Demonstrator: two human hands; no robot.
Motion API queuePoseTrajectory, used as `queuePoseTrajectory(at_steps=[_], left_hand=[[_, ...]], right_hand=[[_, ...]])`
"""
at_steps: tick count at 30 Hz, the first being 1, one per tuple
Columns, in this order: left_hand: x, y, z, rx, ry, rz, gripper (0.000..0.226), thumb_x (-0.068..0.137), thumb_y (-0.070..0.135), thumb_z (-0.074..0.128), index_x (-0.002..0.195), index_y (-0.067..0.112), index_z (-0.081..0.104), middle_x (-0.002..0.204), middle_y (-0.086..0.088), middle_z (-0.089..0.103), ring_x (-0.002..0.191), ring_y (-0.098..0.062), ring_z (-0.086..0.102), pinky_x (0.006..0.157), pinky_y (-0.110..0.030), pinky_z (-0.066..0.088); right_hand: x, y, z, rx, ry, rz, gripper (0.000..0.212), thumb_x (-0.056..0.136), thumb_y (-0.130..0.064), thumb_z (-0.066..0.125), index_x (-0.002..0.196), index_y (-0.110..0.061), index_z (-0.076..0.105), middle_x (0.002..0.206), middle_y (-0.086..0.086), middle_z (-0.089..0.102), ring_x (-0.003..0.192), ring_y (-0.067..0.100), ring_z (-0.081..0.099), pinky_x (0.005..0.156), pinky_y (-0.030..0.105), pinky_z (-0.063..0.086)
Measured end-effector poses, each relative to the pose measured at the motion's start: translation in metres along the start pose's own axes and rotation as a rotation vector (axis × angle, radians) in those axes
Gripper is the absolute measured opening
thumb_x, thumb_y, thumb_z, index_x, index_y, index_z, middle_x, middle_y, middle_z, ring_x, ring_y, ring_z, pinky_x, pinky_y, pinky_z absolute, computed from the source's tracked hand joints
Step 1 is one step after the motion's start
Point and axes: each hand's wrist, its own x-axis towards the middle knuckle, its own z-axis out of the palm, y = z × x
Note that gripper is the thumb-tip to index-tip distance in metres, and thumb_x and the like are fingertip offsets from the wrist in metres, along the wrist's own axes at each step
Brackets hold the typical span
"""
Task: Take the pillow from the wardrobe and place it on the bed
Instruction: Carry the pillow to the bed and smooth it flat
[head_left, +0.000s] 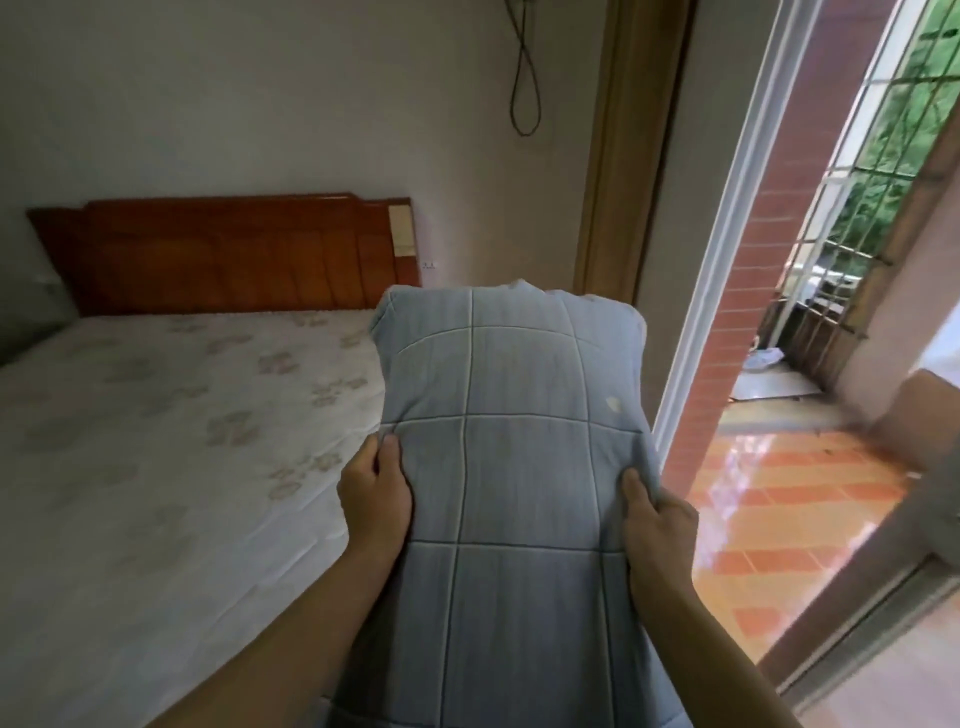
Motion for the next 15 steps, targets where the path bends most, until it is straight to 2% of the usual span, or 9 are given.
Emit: queuePoseTrajectory(at_steps=[3, 8, 15], left_hand=[[0.011, -0.002, 0.010, 0.022, 0.067, -0.011, 0.044, 0.098, 0.015, 0.049, 0.057, 0.019, 0.035, 0.055, 0.005, 0.043, 0.054, -0.007, 0.037, 0.054, -0.028, 0.030], [0.049, -0.005, 0.015, 0.066, 0.178, 0.017, 0.044, 0.098, 0.015, 0.049, 0.058, 0.020, 0.032, 0.055, 0.004, 0.039, 0.053, -0.007, 0.033, 0.051, -0.023, 0.027], [0.122, -0.049, 0.014, 0.125, 0.343, -0.085, 0.042, 0.098, 0.014, 0.048, 0.059, 0.016, 0.033, 0.055, -0.001, 0.038, 0.054, -0.013, 0.033, 0.052, -0.030, 0.024]], right_hand=[[0.034, 0.005, 0.016, 0.015, -0.080, 0.012, 0.037, 0.093, -0.033, 0.060, 0.063, -0.013, 0.063, 0.066, 0.006, 0.063, 0.065, 0.021, 0.058, 0.058, 0.029, 0.045], [0.081, -0.003, 0.067, 0.042, -0.176, 0.024, 0.037, 0.092, -0.035, 0.062, 0.060, -0.015, 0.062, 0.060, -0.001, 0.061, 0.060, 0.016, 0.056, 0.052, 0.026, 0.040], [0.120, -0.014, 0.166, 0.017, -0.404, 0.049, 0.027, 0.094, -0.034, 0.058, 0.078, -0.013, 0.065, 0.080, 0.004, 0.068, 0.077, 0.018, 0.064, 0.066, 0.031, 0.052]])
